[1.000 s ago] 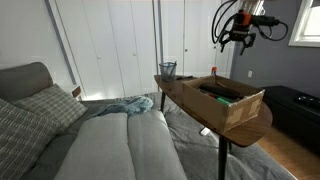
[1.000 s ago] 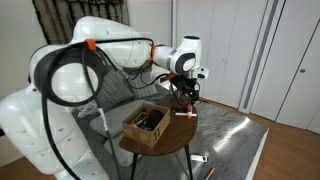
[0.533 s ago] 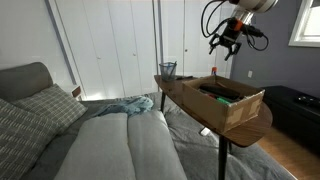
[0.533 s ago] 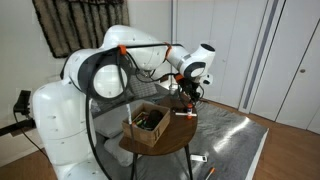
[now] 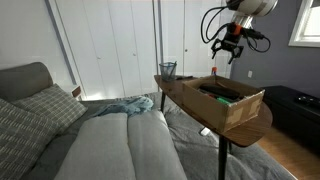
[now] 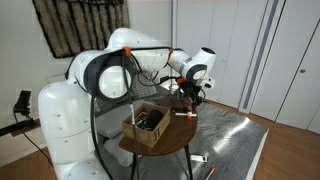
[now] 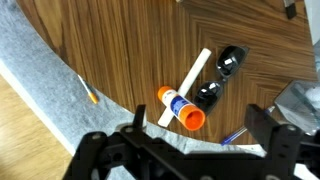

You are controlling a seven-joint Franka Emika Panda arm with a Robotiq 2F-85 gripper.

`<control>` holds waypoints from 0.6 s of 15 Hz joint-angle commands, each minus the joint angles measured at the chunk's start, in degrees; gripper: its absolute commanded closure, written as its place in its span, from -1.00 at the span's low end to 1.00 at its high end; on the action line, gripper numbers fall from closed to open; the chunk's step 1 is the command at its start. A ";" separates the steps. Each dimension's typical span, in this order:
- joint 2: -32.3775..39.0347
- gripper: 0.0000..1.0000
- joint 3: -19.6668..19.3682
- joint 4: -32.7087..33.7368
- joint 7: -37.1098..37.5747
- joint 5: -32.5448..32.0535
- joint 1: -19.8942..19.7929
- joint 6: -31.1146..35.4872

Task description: Pick up the glue stick, then place it in the box

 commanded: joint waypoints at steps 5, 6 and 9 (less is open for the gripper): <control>5.76 -1.00 -0.47 3.21 1.63 0.17 0.54 4.18; 6.31 -1.00 -0.46 3.51 1.64 0.07 0.53 4.51; 8.08 -1.00 0.01 4.92 1.06 0.79 0.62 5.22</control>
